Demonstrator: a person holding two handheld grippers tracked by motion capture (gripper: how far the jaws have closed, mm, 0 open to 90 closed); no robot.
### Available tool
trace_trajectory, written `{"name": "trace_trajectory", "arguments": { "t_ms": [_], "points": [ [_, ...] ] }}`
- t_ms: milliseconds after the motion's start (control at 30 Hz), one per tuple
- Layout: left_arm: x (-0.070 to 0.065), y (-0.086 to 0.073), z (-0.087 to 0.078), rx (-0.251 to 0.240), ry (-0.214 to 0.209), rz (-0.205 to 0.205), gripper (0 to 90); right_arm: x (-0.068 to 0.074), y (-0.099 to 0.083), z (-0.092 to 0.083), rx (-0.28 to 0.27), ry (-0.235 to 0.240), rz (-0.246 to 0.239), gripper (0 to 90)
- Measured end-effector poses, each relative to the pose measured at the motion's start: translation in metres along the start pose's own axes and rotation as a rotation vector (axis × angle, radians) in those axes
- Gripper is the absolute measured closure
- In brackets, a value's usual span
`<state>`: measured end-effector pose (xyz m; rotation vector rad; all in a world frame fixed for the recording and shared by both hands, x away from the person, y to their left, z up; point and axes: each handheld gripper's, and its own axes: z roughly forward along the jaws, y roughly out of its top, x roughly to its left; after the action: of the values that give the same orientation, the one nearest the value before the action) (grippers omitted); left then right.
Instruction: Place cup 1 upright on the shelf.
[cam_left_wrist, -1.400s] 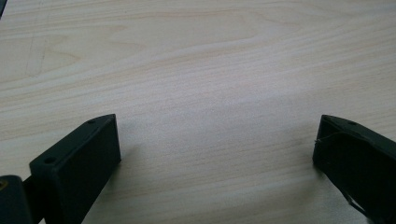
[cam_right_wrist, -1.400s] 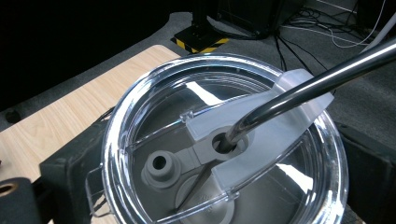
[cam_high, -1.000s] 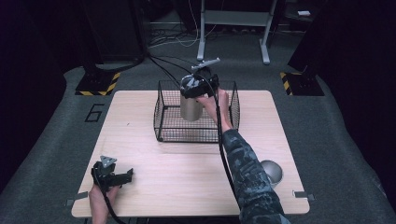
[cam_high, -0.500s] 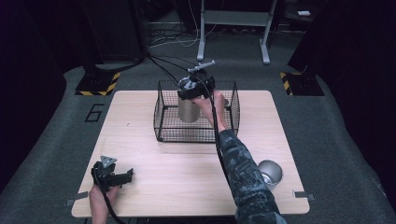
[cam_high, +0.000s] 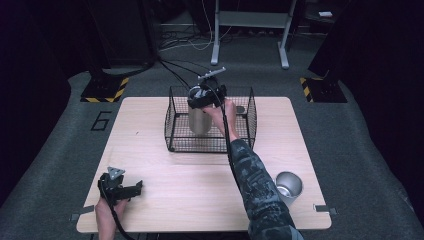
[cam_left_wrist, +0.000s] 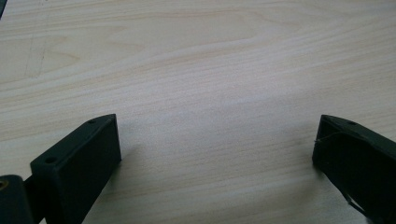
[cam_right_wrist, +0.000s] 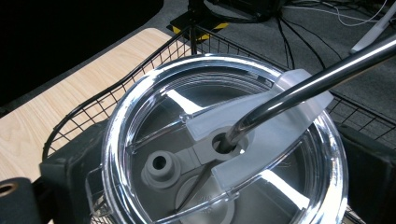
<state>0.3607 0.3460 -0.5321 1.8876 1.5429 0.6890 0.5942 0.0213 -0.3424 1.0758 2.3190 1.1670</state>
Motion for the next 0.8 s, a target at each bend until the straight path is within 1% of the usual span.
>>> {"name": "trace_trajectory", "arguments": {
  "t_ms": [67, 133, 167, 200, 233, 333, 367, 400, 433, 467, 533, 633, 700, 733, 767, 800],
  "points": [
    [0.000, 0.000, 0.000, 0.001, -0.001, 0.001, 1.0, 0.000, -0.001, 0.003, 0.005, 0.001, 0.015, 3.6],
    [0.000, 0.000, 0.000, 0.001, -0.001, 0.001, 1.0, 0.000, -0.002, 0.005, 0.010, 0.005, 0.014, 3.6],
    [0.000, 0.000, 0.000, 0.002, 0.000, 0.001, 1.0, 0.000, -0.002, 0.007, 0.003, 0.004, 0.013, 3.6],
    [0.000, 0.000, 0.000, 0.001, -0.001, 0.000, 1.0, 0.001, -0.002, 0.008, 0.019, 0.006, 0.020, 3.5],
    [0.000, 0.000, 0.000, 0.000, -0.001, -0.001, 1.0, 0.000, -0.003, 0.010, 0.014, 0.005, 0.000, 3.6],
    [0.000, 0.000, 0.000, 0.000, 0.000, 0.001, 1.0, 0.000, -0.005, 0.013, 0.035, 0.010, 0.008, 3.6],
    [0.000, 0.000, 0.000, 0.001, -0.001, 0.001, 1.0, 0.000, -0.006, 0.015, 0.035, 0.007, 0.021, 3.5],
    [0.000, 0.000, 0.000, 0.001, -0.001, 0.001, 1.0, -0.001, -0.007, 0.017, 0.030, 0.006, 0.008, 3.6],
    [0.000, 0.000, 0.000, 0.001, 0.000, 0.001, 1.0, -0.002, -0.007, 0.018, 0.031, 0.006, 0.008, 3.6],
    [0.000, 0.000, 0.000, 0.001, -0.001, 0.001, 1.0, -0.001, -0.008, 0.019, 0.038, 0.007, 0.022, 3.6],
    [0.000, 0.000, 0.000, 0.001, 0.000, 0.001, 1.0, -0.003, -0.009, 0.022, 0.041, 0.011, 0.015, 3.5],
    [0.000, 0.000, 0.000, 0.000, 0.002, 0.000, 1.0, -0.003, -0.011, 0.027, 0.048, 0.008, 0.033, 3.5],
    [0.000, 0.000, 0.000, 0.000, 0.002, 0.000, 1.0, -0.004, -0.012, 0.029, 0.053, 0.010, 0.023, 3.5],
    [0.000, 0.000, 0.000, 0.000, 0.002, 0.000, 1.0, -0.003, -0.013, 0.030, 0.057, 0.010, 0.034, 3.5],
    [0.000, 0.000, 0.000, 0.000, 0.002, 0.000, 1.0, -0.004, -0.013, 0.031, 0.056, 0.012, 0.028, 3.5],
    [0.000, 0.000, 0.000, 0.001, 0.005, 0.009, 1.0, -0.003, -0.014, 0.032, 0.059, 0.012, 0.033, 3.5]
  ]
}}
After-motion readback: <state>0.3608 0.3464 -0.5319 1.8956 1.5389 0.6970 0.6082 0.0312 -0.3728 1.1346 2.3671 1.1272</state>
